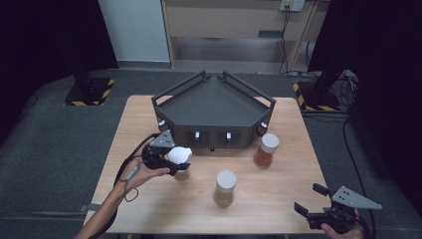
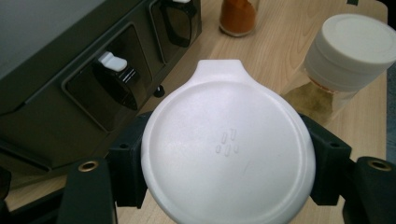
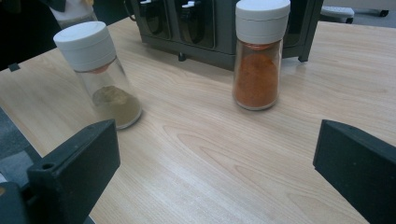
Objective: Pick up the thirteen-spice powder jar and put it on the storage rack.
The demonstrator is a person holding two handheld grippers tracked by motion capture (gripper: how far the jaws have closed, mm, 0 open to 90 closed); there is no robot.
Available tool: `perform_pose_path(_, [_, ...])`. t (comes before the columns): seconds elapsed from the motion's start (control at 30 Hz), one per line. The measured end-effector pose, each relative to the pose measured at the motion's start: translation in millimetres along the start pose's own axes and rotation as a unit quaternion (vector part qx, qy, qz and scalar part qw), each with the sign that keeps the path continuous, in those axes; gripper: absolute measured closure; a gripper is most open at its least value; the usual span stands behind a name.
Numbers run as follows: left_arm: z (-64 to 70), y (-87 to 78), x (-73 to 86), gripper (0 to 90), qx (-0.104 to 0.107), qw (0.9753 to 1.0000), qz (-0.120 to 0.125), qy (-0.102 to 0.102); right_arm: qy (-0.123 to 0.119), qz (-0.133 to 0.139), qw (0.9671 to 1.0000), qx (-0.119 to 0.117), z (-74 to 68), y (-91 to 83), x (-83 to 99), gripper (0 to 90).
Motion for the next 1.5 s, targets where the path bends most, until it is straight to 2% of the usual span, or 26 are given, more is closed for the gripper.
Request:
perform_pose_path(0.17, [-2.2,-7.5,-19.1,29.7,0.001,0.9999,0.0,0.01,0.0,-0.001,1.0,-0.001,0.2,0.4,0.0,1.2])
perform_pose_path(0.3, [-3.8,-11.3,-27.6,29.7,0.001,1.0,0.006,0.005,0.001,-0.001,1.0,0.0,-0.1,0.1,0.0,1.3])
perform_pose_path(0.4, [-6.9,-16.4,-41.2,29.7,0.004,0.9999,0.006,0.009,0.002,-0.001,1.0,-0.001,0.0,0.3,-0.1,1.3])
perform_pose_path(0.43, [-6.9,-16.4,-41.2,29.7,0.004,0.9999,0.006,0.009,0.002,-0.001,1.0,-0.001,0.0,0.3,-0.1,1.3])
perform_pose_path(0.57, [-13.5,-21.8,-53.2,29.7,0.01,0.9999,0.006,0.006,0.002,-0.001,1.0,-0.002,0.3,0.7,-0.1,1.3])
perform_pose_path(0.77, [-20.0,-28.3,-68.9,29.7,0.007,0.9999,0.011,0.003,0.002,-0.002,1.0,-0.003,0.9,0.9,0.0,1.3])
perform_pose_path(1.13, [-26.9,-30.3,-91.9,29.8,-0.001,0.9998,0.019,-0.01,0.003,-0.004,1.0,-0.006,2.3,1.7,0.1,1.4])
perform_pose_path(1.23, [-25.0,-31.3,-98.1,29.8,-0.012,0.9997,0.021,-0.007,0.003,-0.005,0.9999,-0.008,2.9,2.3,0.0,1.4])
perform_pose_path(1.5, [-29.8,-33.7,-115.8,29.7,-0.027,0.9991,0.022,-0.023,0.005,-0.007,0.9999,-0.01,3.5,2.8,-0.1,1.6])
Point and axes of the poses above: each handheld gripper's, and its own axes: y roughly forward along the jaws, x roughly out of its underside, z roughly to its right, the point moved 1 cm from there along y, roughly forward along the jaws, and after that the axes turned 2 degrees about z, right-handed, at the moved point
